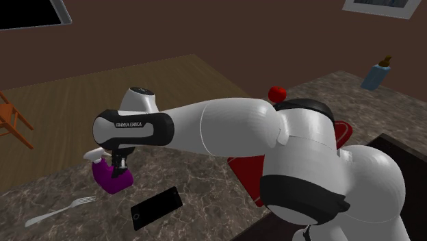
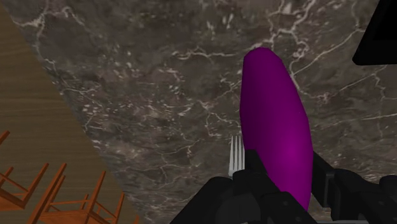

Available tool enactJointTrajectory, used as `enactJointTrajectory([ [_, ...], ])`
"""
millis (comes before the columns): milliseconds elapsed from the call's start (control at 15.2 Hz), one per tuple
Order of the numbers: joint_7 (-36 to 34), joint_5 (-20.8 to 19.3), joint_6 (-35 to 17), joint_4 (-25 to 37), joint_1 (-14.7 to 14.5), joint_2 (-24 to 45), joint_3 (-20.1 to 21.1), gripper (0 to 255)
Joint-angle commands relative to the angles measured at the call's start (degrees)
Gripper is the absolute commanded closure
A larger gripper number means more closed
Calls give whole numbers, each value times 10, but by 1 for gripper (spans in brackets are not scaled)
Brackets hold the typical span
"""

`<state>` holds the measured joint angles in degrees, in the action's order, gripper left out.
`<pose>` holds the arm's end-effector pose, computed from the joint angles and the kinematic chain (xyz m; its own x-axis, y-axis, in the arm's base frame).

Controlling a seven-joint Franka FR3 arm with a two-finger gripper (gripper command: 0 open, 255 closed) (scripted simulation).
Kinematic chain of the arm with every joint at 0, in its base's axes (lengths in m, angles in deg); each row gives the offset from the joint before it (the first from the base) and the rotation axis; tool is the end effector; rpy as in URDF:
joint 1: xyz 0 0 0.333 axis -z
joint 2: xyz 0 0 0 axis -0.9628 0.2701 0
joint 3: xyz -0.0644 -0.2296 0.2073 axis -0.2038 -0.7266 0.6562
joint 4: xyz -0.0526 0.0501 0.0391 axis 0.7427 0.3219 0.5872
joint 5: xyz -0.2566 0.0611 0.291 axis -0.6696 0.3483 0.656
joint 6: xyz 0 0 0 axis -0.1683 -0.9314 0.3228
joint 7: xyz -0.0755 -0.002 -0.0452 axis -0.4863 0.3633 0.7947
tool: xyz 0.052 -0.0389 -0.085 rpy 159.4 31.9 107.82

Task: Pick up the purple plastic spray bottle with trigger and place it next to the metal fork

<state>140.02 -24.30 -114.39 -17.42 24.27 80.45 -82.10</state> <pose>0.6396 0.3145 0.3882 0.2218 0.8221 0.5243 0.9650 -0.2622 0.0028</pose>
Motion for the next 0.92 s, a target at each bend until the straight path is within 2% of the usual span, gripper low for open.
enactJointTrajectory([
  [0,0,0,0,0,0,0,0,0],
  [330,0,0,0,0,0,0,0,0],
  [594,-11,-33,30,-20,-6,-53,-23,0],
  [858,-11,-33,30,-20,-6,-53,-22,0],
])
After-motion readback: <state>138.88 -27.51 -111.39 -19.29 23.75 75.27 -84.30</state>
